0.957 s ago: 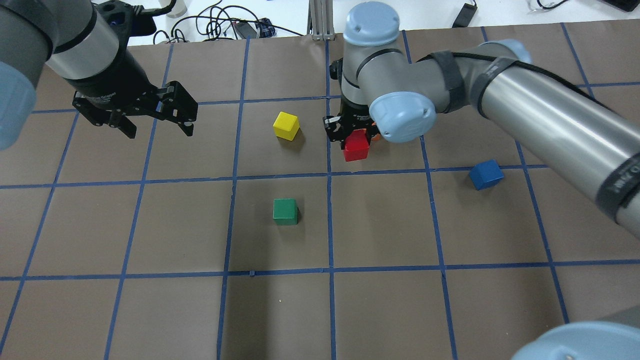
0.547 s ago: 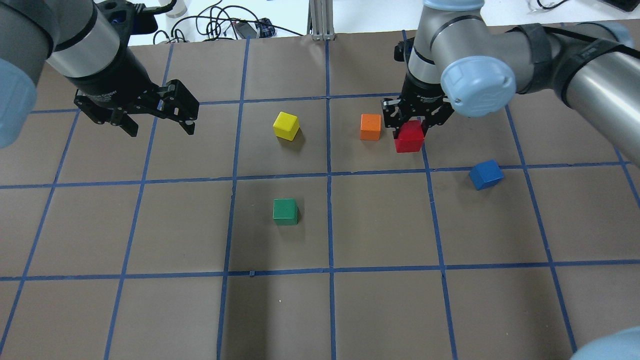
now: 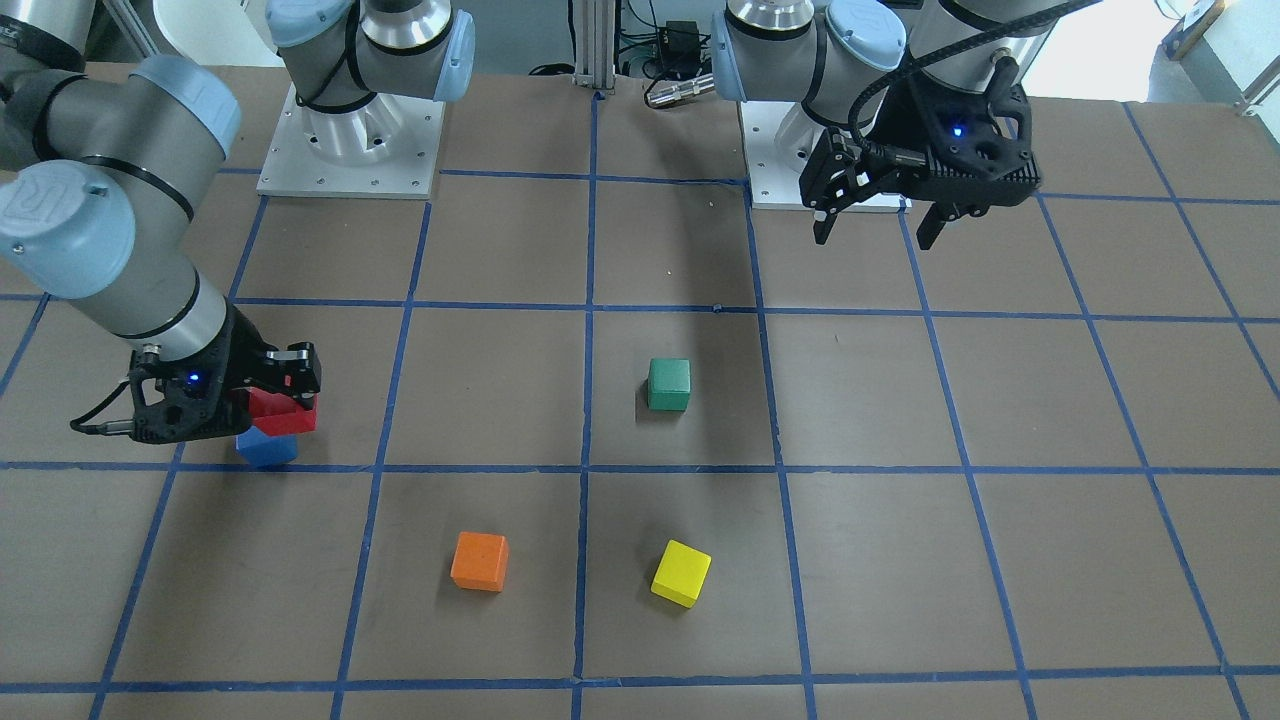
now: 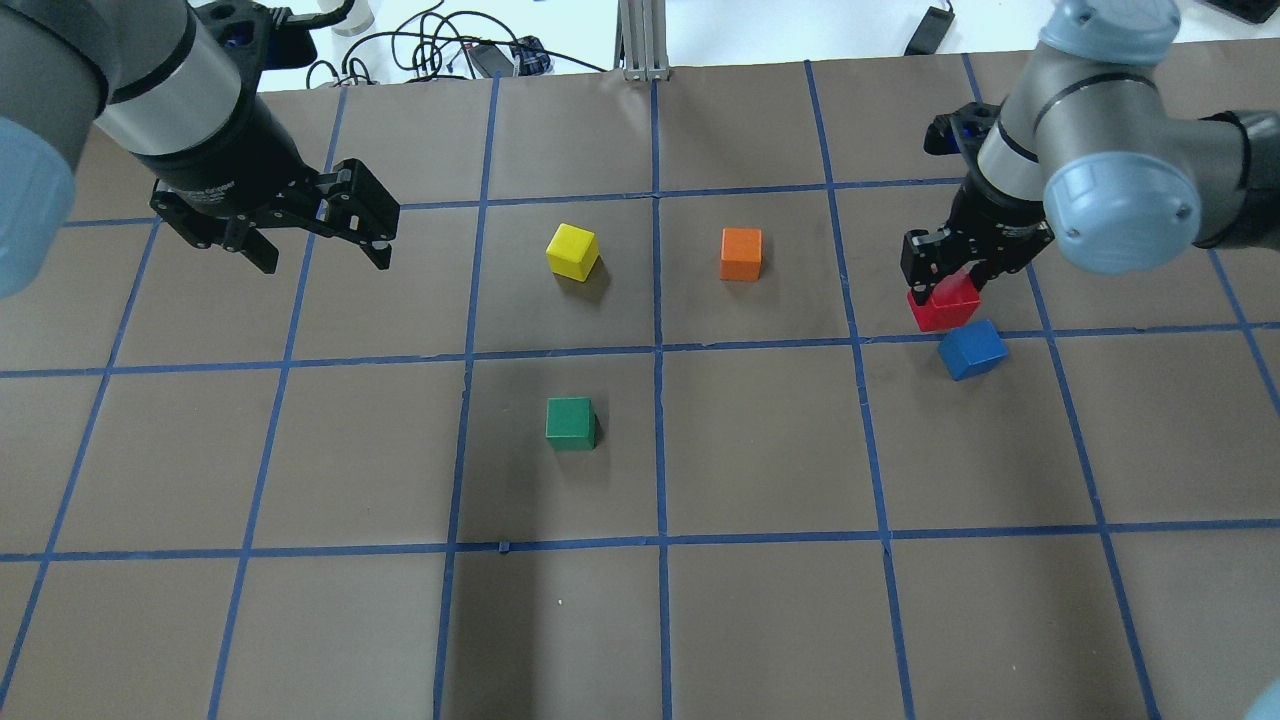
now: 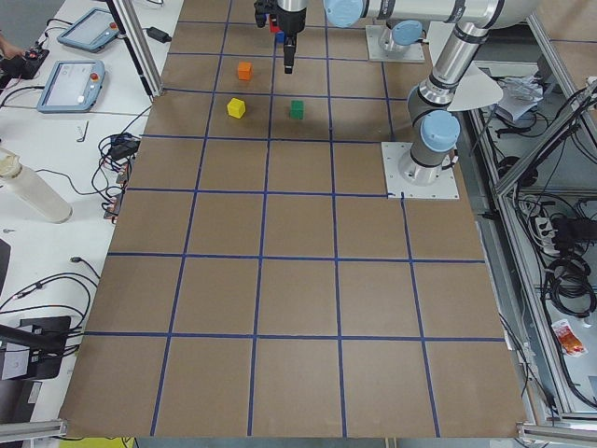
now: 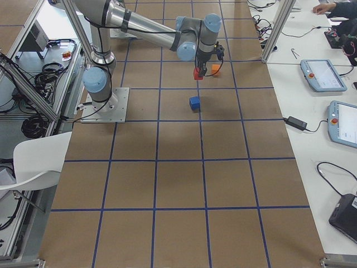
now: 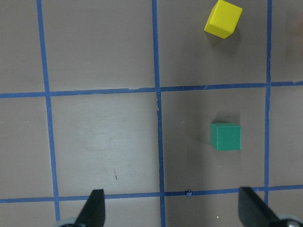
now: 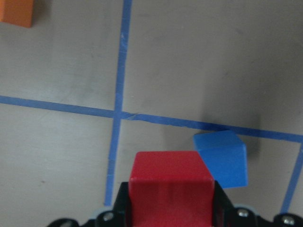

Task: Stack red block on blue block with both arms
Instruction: 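Carry the red cube with the right gripper over the blue cube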

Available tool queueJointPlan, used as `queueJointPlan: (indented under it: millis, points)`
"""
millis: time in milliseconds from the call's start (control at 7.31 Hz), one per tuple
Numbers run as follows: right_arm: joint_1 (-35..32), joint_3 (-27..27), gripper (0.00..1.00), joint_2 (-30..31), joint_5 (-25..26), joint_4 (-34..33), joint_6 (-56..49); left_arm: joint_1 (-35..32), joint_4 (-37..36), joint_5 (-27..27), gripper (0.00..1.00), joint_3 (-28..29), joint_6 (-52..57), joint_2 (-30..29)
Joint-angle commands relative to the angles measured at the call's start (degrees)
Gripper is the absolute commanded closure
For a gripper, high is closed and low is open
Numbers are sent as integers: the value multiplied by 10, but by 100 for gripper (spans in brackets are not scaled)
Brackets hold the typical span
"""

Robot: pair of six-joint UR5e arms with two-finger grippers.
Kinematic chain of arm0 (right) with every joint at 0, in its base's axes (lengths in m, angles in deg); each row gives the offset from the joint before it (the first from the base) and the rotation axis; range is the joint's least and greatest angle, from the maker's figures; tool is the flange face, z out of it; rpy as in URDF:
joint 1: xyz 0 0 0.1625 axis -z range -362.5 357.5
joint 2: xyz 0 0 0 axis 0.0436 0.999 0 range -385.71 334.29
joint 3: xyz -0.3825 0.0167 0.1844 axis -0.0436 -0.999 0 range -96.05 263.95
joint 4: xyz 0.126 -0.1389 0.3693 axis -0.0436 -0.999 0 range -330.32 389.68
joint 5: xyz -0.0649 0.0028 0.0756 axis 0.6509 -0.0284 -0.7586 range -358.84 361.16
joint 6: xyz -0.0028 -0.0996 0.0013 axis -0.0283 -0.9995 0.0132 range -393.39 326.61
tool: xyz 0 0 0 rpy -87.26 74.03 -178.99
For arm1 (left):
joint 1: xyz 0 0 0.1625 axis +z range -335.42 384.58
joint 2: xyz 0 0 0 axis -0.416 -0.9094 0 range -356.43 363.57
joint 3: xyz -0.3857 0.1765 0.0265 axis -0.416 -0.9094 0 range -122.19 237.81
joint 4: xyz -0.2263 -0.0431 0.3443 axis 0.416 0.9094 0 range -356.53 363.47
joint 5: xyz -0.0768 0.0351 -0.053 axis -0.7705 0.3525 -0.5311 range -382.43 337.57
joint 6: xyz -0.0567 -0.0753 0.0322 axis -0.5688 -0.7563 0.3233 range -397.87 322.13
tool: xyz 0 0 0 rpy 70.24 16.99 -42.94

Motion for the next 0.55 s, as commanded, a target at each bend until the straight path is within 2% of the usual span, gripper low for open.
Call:
queueJointPlan:
  millis: [0,410]
  points:
    - [51,58,100,2,12,-79,-95,0,0,0,0,0,0,0]
    - [53,69,100,3,10,-94,-96,0,-1,0,0,0,-2,0]
